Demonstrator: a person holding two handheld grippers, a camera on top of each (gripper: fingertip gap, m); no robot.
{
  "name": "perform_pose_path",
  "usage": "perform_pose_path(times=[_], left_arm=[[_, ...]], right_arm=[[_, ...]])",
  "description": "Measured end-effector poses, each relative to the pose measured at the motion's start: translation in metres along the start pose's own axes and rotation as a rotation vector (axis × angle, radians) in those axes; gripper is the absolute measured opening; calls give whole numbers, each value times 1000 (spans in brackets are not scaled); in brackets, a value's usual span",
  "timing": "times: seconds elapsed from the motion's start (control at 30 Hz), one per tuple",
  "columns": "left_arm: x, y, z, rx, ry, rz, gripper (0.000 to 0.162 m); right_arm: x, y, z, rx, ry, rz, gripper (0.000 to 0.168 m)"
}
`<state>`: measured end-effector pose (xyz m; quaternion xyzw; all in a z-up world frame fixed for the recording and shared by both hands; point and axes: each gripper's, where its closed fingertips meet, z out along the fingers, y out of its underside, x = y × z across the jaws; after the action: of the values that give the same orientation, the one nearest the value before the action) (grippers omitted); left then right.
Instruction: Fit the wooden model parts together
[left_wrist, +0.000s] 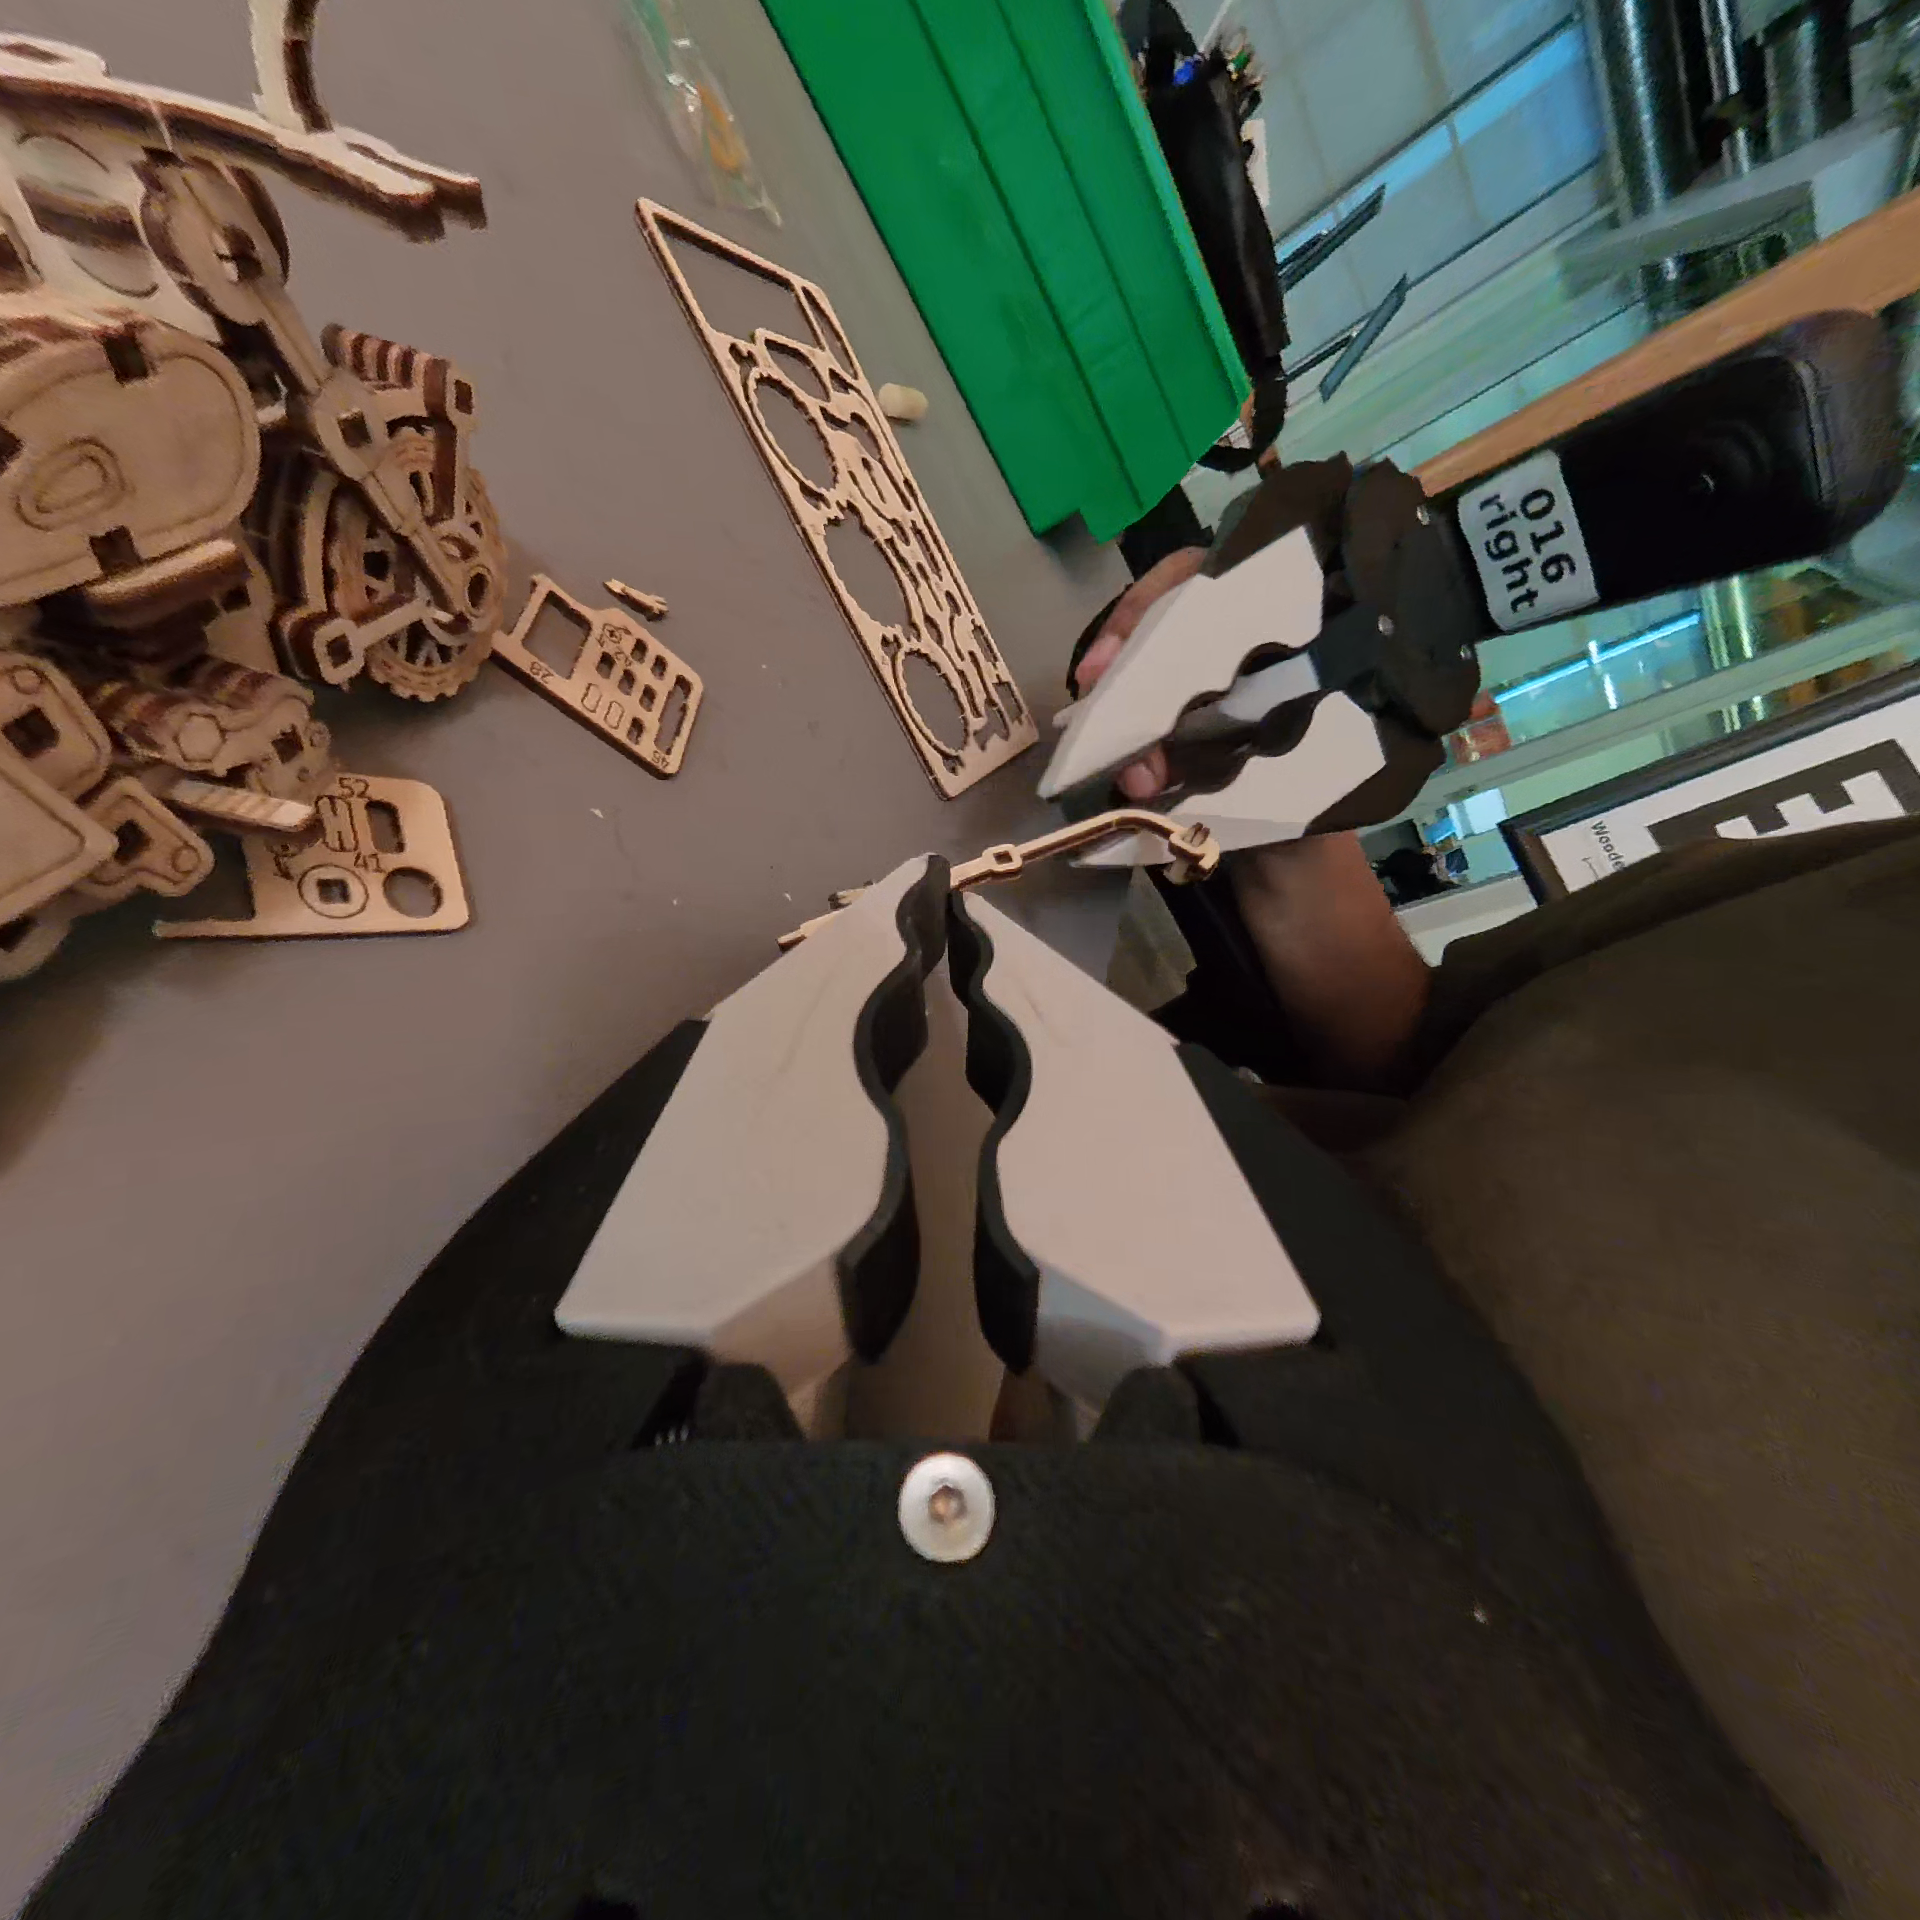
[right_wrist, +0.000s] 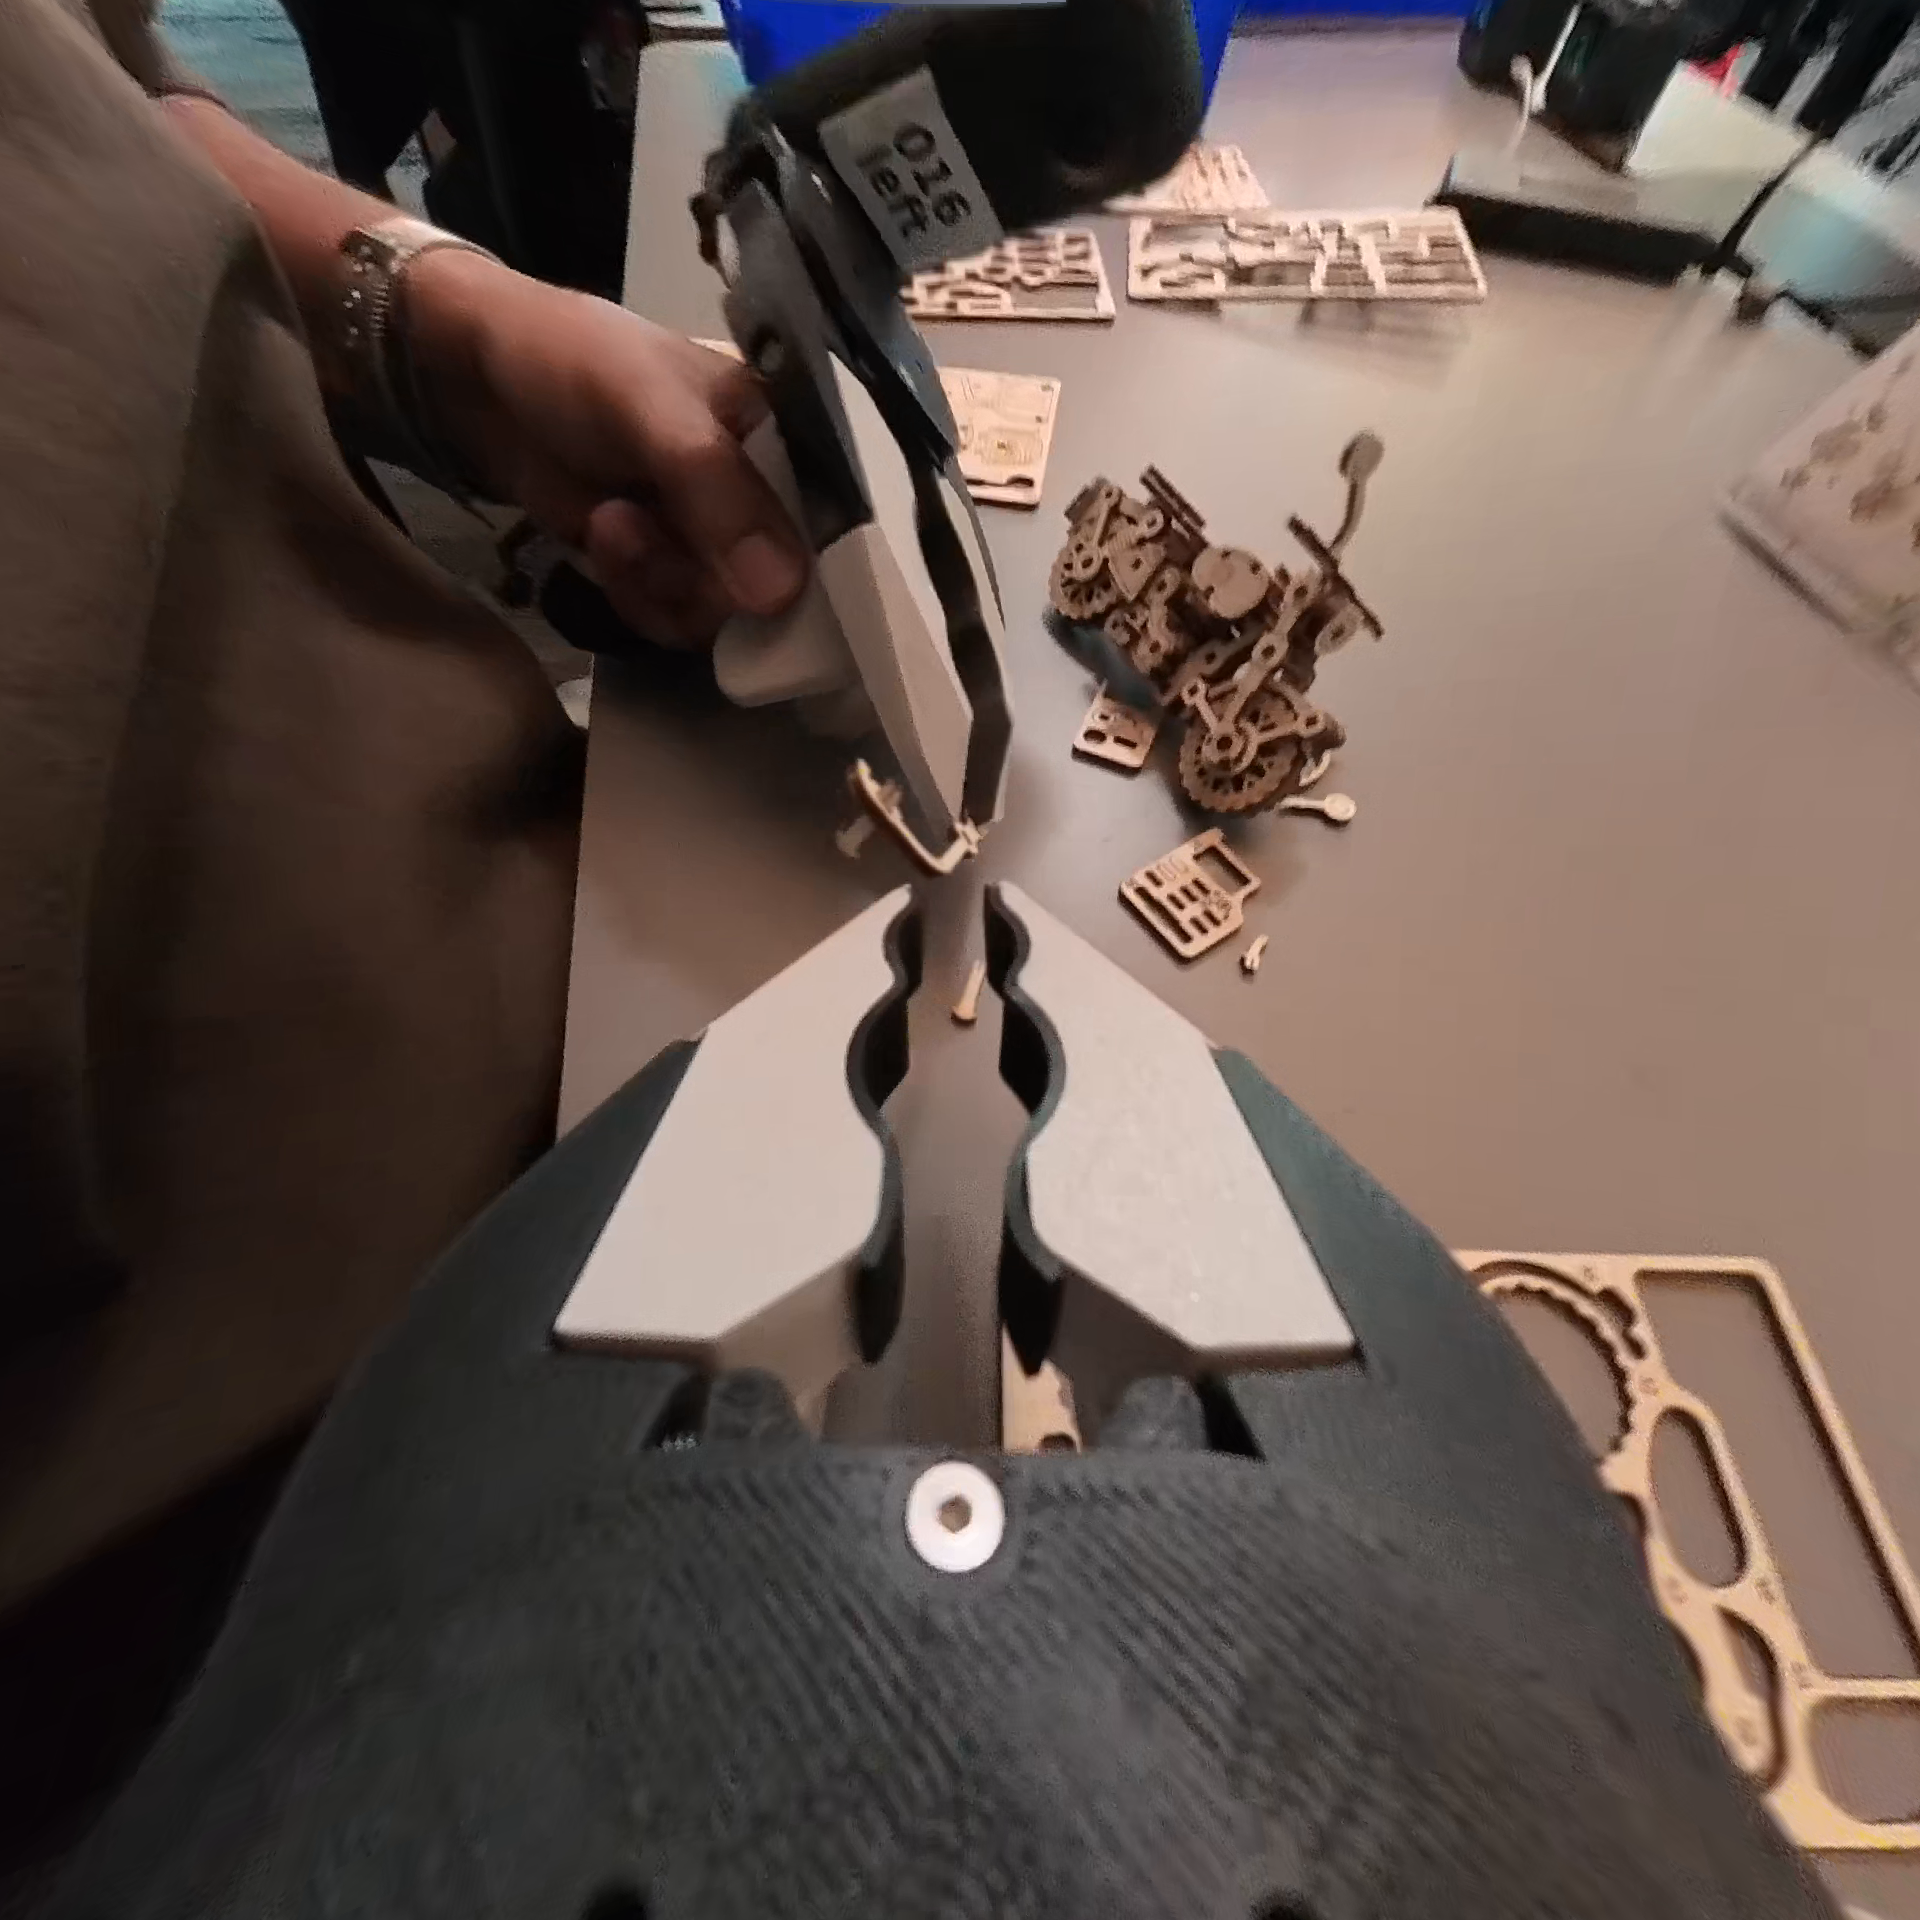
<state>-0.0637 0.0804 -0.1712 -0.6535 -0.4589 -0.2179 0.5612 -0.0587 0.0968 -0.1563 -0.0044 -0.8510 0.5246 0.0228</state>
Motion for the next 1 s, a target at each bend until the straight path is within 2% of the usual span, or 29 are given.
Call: perform_pose_path(times=[0.2,0.27,0.47,0.6,0.7,0.8,0.93,1.0], left_arm=[[2,4,1,-21,22,-16,0],[2,5,1,-29,21,-12,0],[4,8,3,-44,25,5,0],[11,4,4,-4,44,54,0],[22,-1,3,32,116,64,10],[29,1,3,25,159,88,13],[33,6,4,-1,174,141,11],[34,6,3,-1,177,148,5]], right_arm=[[-7,-6,-2,18,36,-159,9],[-10,-7,-1,20,27,-171,10],[-8,-7,-4,18,34,-165,2],[-4,-13,-9,76,5,-48,1],[-3,-15,-12,125,-56,85,1],[-4,-17,-14,161,-150,241,1],[1,-22,-20,226,-207,378,1],[1,-23,-23,247,-228,413,1]])
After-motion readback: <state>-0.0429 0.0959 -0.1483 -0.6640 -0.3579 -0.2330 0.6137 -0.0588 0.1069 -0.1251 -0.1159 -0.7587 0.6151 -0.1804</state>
